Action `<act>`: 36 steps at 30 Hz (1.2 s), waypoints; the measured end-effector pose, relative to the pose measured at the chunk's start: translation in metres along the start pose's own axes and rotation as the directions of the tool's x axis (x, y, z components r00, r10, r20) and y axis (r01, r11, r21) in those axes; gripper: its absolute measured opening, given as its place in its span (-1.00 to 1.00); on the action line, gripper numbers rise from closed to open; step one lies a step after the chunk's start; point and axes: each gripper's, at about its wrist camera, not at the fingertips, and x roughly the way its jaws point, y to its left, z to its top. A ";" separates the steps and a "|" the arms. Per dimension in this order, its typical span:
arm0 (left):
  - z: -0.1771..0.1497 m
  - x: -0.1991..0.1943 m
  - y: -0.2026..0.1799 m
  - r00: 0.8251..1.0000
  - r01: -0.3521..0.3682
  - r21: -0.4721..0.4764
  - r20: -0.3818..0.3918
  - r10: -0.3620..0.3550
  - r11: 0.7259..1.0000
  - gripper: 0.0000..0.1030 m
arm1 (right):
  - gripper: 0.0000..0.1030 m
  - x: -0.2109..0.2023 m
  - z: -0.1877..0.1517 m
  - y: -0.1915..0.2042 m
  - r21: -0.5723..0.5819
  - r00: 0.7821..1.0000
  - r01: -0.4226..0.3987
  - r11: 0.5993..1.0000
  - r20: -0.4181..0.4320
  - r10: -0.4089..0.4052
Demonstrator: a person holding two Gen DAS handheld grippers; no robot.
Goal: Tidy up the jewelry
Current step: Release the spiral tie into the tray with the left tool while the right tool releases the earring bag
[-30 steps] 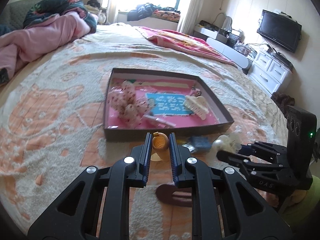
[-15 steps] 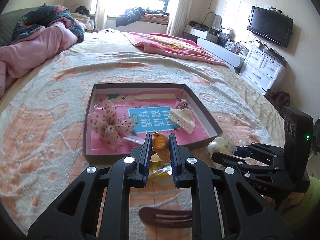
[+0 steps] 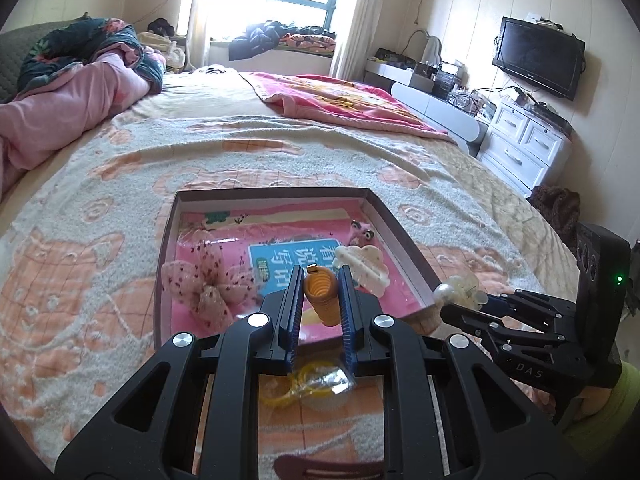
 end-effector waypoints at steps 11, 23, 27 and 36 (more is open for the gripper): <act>0.010 0.024 -0.001 1.000 0.016 0.004 -0.006 -0.016 1.000 -0.78 | -0.35 0.014 0.018 -0.022 0.026 0.999 0.048 0.999 0.011 -0.048; 0.010 0.064 -0.001 0.999 0.021 0.013 -0.050 -0.021 1.000 -0.78 | -0.35 0.043 0.037 -0.036 0.013 0.996 0.088 0.996 -0.007 -0.088; 0.008 0.075 0.001 0.998 0.027 0.005 -0.059 -0.027 1.000 -0.78 | -0.35 0.057 0.043 -0.037 0.004 0.995 0.098 0.995 -0.018 -0.098; 0.001 0.090 0.013 0.996 0.049 -0.035 -0.075 -0.052 0.998 -0.78 | -0.35 0.086 0.055 -0.043 -0.008 0.991 0.126 0.992 -0.045 -0.127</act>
